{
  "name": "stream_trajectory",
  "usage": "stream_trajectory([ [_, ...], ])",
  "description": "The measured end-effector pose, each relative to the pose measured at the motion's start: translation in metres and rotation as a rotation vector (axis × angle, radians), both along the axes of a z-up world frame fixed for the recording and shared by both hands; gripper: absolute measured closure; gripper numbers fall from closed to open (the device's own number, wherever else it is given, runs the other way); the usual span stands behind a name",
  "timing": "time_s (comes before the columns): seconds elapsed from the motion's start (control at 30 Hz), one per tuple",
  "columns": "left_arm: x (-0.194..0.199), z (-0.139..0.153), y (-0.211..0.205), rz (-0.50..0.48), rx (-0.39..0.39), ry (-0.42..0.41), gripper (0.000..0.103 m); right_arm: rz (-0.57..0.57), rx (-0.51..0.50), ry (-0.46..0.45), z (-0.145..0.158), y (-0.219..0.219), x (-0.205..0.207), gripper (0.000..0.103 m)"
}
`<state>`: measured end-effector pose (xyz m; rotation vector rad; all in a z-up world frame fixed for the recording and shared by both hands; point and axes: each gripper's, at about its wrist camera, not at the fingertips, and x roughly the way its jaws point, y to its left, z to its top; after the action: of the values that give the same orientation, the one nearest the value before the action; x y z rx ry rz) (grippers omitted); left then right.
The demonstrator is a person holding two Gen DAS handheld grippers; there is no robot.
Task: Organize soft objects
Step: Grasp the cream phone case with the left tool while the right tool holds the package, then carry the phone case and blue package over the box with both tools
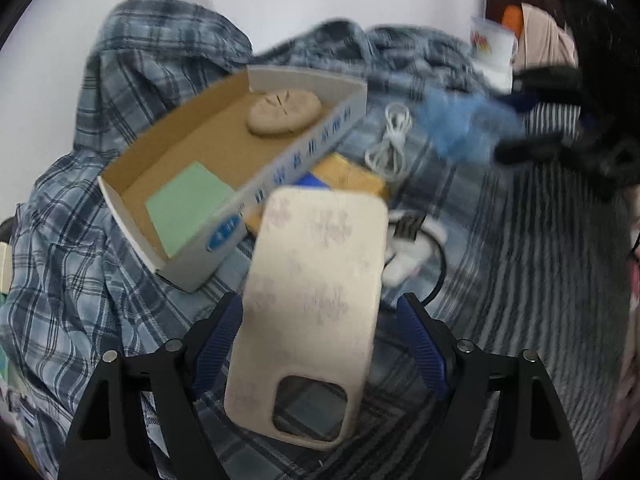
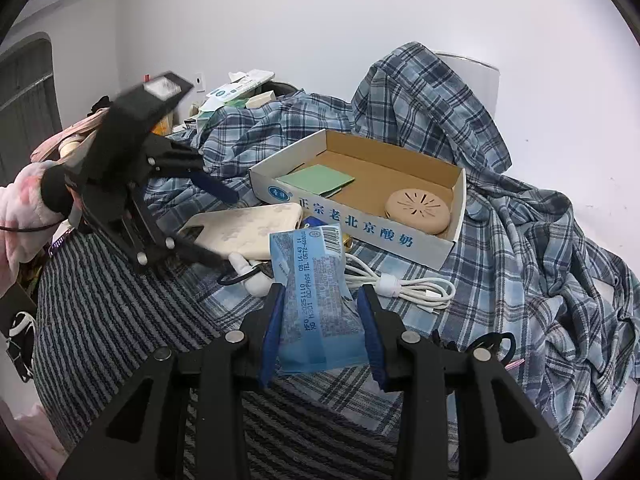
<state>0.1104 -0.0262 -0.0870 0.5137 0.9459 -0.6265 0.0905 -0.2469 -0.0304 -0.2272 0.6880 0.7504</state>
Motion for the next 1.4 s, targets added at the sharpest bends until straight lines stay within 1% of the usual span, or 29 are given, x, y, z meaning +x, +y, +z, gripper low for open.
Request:
stream_trajectory([
  [0.07, 0.004, -0.003, 0.000, 0.010, 0.002, 0.001, 0.022, -0.002, 0.003, 0.003, 0.000, 0.000, 0.000, 0.067],
  [0.13, 0.008, -0.004, 0.002, 0.020, -0.017, 0.023, 0.022, -0.001, 0.003, 0.003, 0.000, 0.000, 0.000, 0.067],
  [0.27, 0.012, -0.008, 0.005, 0.018, -0.022, 0.048, 0.022, 0.002, 0.001, 0.002, -0.001, 0.001, -0.001, 0.067],
  [0.37, 0.019, -0.011, 0.008, 0.021, -0.050, 0.076, 0.022, 0.002, -0.004, 0.007, -0.003, 0.002, -0.001, 0.067],
  [0.43, 0.021, -0.012, 0.009, 0.024, -0.054, 0.088, 0.022, 0.001, -0.005, 0.010, -0.003, 0.003, -0.001, 0.067],
  [0.57, 0.018, -0.010, 0.010, 0.028, -0.065, 0.071, 0.024, -0.003, -0.005, 0.012, -0.003, 0.003, -0.001, 0.067],
  [0.67, 0.011, -0.002, 0.010, 0.030, -0.078, 0.026, 0.025, -0.003, -0.003, 0.011, -0.003, 0.002, -0.001, 0.067],
  [0.77, 0.003, 0.015, 0.012, 0.074, -0.116, -0.046, 0.025, -0.005, -0.001, 0.011, -0.004, 0.003, 0.000, 0.067],
  [0.87, -0.010, 0.036, 0.011, 0.140, -0.181, -0.130, 0.025, -0.009, 0.004, 0.007, -0.004, 0.002, -0.001, 0.067],
  [0.9, -0.018, 0.046, 0.009, 0.163, -0.215, -0.172, 0.025, -0.012, 0.007, 0.003, -0.004, 0.001, -0.002, 0.067],
  [1.07, -0.052, 0.076, -0.006, 0.253, -0.318, -0.311, 0.025, -0.032, 0.028, -0.014, 0.000, -0.007, -0.003, 0.067],
  [1.17, -0.065, 0.083, -0.012, 0.323, -0.376, -0.363, 0.025, -0.061, 0.046, -0.033, 0.003, -0.013, -0.005, 0.067],
  [1.2, -0.069, 0.084, -0.015, 0.362, -0.392, -0.374, 0.025, -0.070, 0.052, -0.039, 0.004, -0.015, -0.005, 0.067],
  [1.27, -0.072, 0.082, -0.021, 0.400, -0.413, -0.351, 0.025, -0.078, 0.060, -0.046, 0.005, -0.017, -0.005, 0.067],
  [1.3, -0.075, 0.082, -0.020, 0.419, -0.442, -0.356, 0.025, -0.083, 0.062, -0.051, 0.006, -0.018, -0.006, 0.067],
  [1.33, -0.080, 0.082, -0.022, 0.445, -0.456, -0.384, 0.025, -0.085, 0.063, -0.056, 0.007, -0.018, -0.007, 0.067],
  [1.4, -0.085, 0.081, -0.025, 0.478, -0.448, -0.430, 0.025, -0.086, 0.063, -0.065, 0.008, -0.018, -0.008, 0.067],
])
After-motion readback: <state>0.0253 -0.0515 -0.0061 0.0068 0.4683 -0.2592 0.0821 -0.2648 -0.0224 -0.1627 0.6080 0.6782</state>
